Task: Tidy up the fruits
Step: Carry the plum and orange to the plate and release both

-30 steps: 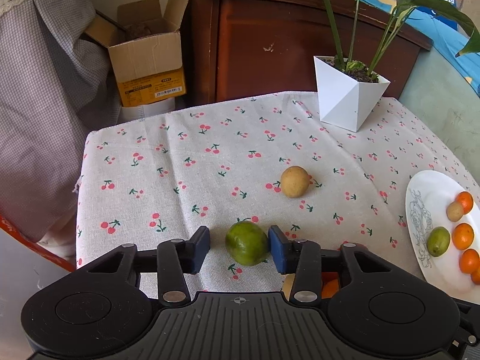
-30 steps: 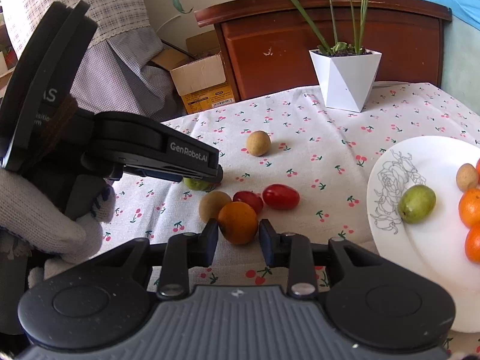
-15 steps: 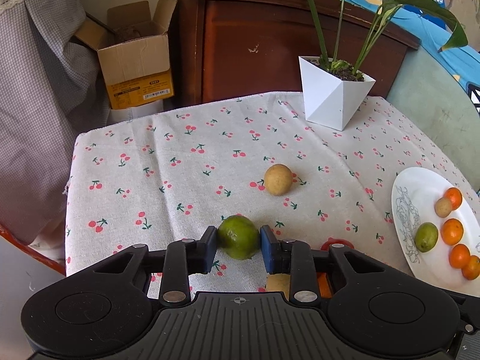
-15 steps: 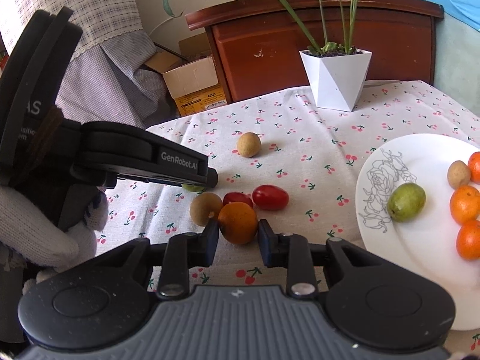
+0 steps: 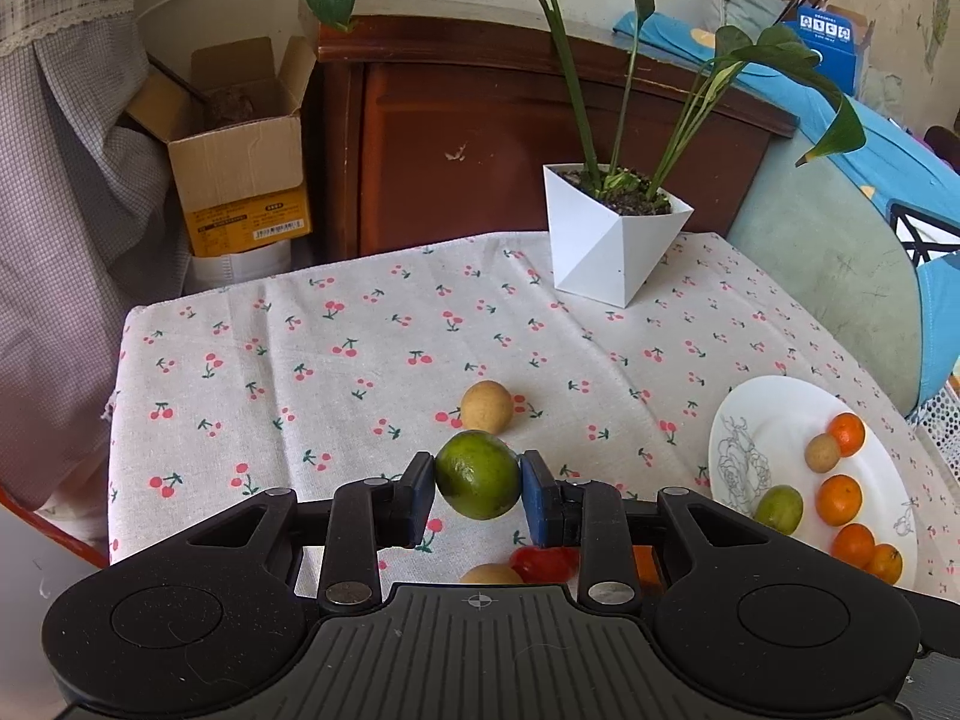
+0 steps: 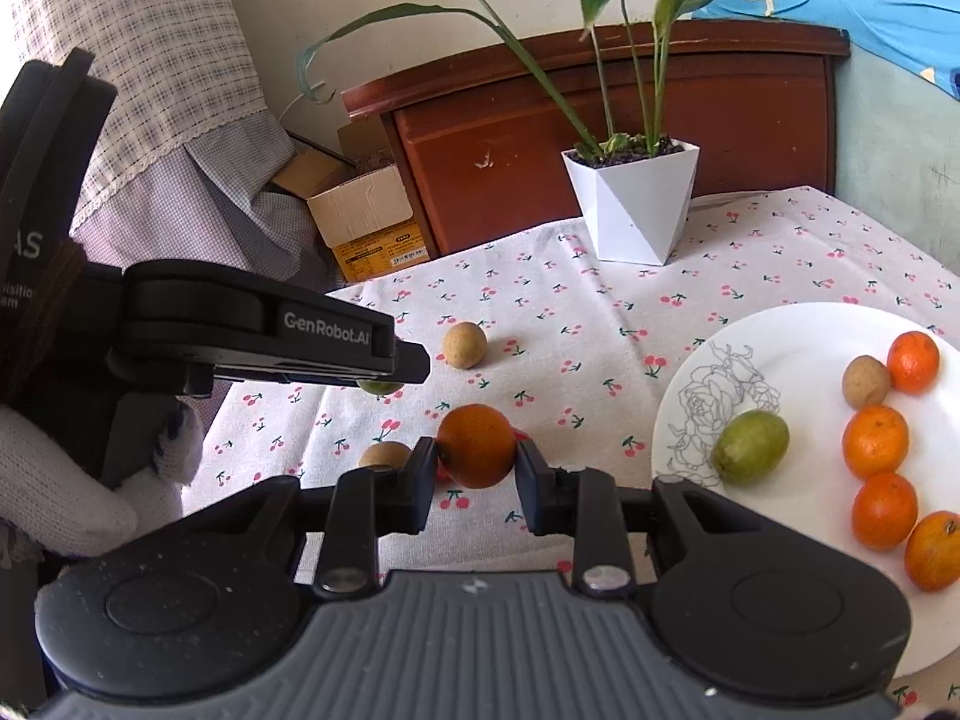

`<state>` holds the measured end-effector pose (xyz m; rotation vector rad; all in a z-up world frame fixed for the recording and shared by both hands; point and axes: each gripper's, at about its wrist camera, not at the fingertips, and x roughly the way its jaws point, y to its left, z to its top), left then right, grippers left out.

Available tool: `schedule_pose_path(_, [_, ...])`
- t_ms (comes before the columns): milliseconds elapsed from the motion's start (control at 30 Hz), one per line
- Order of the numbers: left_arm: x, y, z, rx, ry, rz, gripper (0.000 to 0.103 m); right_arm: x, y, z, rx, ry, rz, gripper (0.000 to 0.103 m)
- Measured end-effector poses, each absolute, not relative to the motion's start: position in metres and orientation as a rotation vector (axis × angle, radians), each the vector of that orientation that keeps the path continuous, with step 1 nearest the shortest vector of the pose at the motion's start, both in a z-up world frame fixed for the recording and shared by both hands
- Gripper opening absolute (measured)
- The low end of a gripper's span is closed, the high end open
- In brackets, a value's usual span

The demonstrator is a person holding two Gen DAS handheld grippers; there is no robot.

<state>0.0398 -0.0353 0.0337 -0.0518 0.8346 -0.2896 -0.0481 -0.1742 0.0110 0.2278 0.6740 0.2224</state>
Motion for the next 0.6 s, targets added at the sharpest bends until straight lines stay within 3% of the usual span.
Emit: schedule_pose_path(600, [0.026, -0.081, 0.064, -0.051, 0.764, -0.414, 0.028, -0.063, -0.253, 0.055, 0.324, 0.525, 0.048, 0.028])
